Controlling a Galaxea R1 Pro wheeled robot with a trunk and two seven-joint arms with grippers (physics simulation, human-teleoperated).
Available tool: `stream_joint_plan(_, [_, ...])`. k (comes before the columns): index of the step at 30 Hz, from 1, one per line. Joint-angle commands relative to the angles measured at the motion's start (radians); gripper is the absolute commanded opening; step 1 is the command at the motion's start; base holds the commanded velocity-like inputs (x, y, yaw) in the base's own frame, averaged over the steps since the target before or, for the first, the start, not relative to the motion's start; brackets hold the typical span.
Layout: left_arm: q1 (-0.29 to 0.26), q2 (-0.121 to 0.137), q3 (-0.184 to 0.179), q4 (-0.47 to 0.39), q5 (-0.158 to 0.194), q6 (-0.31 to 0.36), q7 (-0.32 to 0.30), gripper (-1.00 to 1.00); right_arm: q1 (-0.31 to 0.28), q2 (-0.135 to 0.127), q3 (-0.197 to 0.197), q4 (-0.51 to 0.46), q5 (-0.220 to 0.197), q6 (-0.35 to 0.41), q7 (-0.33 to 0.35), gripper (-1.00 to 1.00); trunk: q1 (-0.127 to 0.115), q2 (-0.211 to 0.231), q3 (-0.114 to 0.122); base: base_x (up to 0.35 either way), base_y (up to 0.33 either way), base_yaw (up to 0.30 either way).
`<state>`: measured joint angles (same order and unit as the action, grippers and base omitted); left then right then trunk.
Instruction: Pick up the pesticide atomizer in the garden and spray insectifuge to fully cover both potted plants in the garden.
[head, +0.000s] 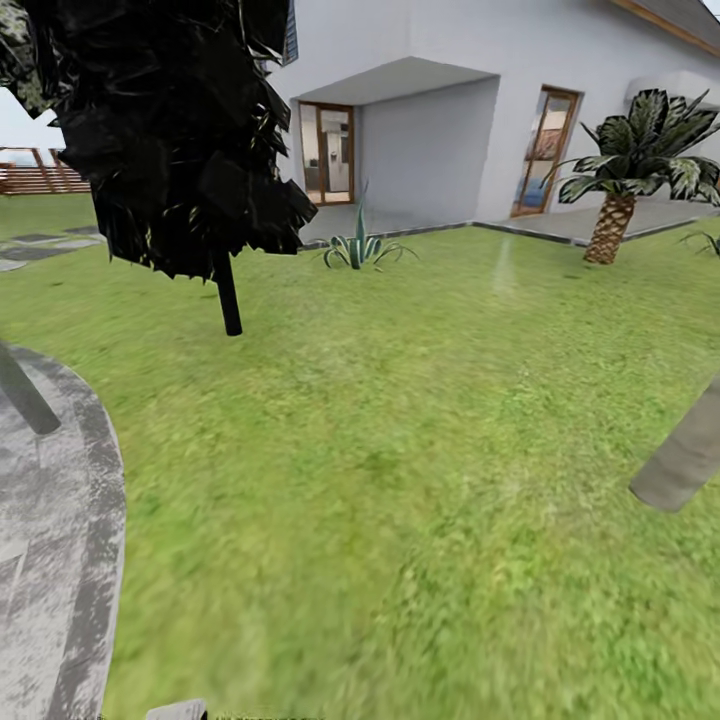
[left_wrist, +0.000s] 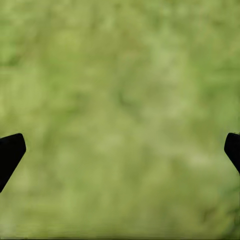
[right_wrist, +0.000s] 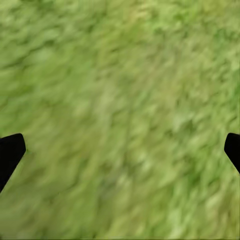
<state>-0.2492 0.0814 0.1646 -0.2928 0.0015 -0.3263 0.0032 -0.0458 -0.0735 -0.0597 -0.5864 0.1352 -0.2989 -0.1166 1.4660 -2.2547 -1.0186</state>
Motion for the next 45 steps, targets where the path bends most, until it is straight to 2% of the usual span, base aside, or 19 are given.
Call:
stream_joint_plan(1, [-0.001, 0.000, 0.001, 0.001, 0.000, -0.004, 0.001, 1.00, 0.000, 0.000, -0.002, 0.000, 0.011, -0.002, -0.005, 1.00, 0.000, 0.000, -0.001, 0.000, 0.000, 0.280])
stream_joint_plan(17, [0.000, 0.000, 0.002, 0.001, 0.000, -0.004, 0.001, 1.00, 0.000, 0.015, -0.004, 0.000, 0.012, -0.003, -0.006, 1.00, 0.000, 0.000, -0.001, 0.033, 0.000, 0.276])
stream_joint_plan(30, [-0.001, 0.000, 0.003, 0.000, 0.000, -0.003, 0.001, 1.00, 0.000, 0.021, -0.006, -0.001, 0.009, -0.002, -0.006, 1.00, 0.000, 0.000, -0.001, 0.324, 0.000, 0.281])
stream_joint_plan(35, [-0.001, 0.000, 0.003, 0.000, 0.001, -0.002, 0.001, 1.00, 0.000, 0.035, -0.006, -0.001, 0.010, -0.003, -0.006, 1.00, 0.000, 0.000, -0.001, 0.339, 0.000, 0.282])
stream_joint_plan(45, [0.000, 0.000, 0.003, 0.001, 0.002, -0.002, 0.001, 1.00, 0.000, 0.037, -0.006, 0.000, 0.011, -0.003, -0.005, 1.00, 0.000, 0.000, -0.001, 0.339, 0.000, 0.282])
